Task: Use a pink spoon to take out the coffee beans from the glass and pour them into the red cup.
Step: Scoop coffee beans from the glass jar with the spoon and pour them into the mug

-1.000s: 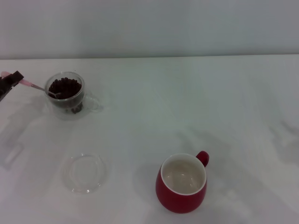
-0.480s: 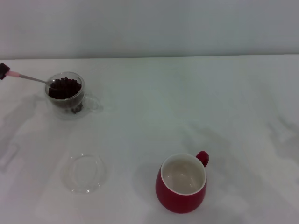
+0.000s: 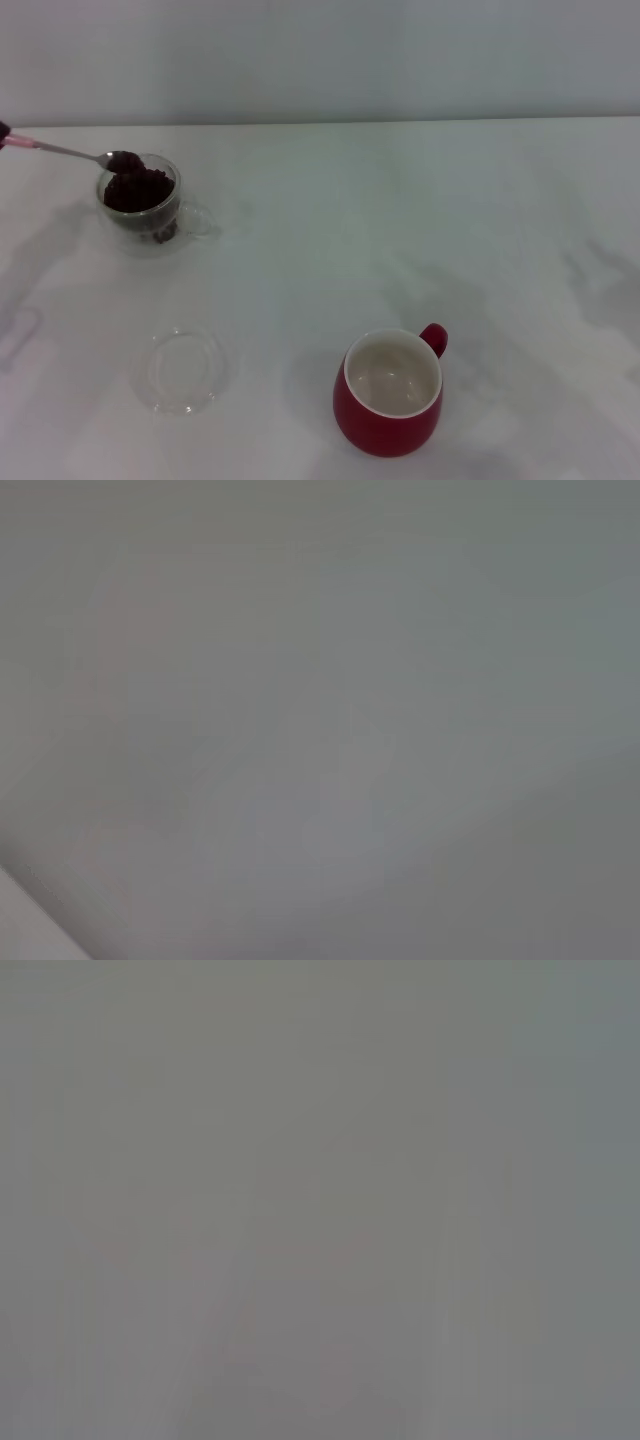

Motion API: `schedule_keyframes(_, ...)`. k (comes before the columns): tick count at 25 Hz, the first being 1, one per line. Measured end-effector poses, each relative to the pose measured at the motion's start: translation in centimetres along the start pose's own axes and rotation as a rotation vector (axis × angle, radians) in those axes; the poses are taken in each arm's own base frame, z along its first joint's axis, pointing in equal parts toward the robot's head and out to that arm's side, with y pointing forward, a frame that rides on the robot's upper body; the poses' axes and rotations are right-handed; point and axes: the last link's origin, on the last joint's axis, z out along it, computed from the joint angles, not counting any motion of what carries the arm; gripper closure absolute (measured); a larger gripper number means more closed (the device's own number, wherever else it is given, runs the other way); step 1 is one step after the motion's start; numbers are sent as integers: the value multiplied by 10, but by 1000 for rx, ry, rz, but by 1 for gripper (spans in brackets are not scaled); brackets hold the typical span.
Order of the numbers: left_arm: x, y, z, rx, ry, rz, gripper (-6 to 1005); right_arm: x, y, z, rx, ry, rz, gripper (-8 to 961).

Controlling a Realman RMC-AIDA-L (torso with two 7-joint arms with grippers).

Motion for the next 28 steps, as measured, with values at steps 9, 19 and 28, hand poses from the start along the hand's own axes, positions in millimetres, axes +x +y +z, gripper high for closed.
schedule_keyframes(9, -11, 17, 8, -95, -117, -26, 867, 1, -1, 7, -9, -5, 2, 580)
schedule_keyframes(19, -37, 51, 33, -228, -359, -40, 868, 2, -1, 8, -11, -3, 3, 579)
schedule_keyframes(28, -58, 70, 40, -310, -503, -46, 868, 3, 1, 2, -7, 13, 9, 579)
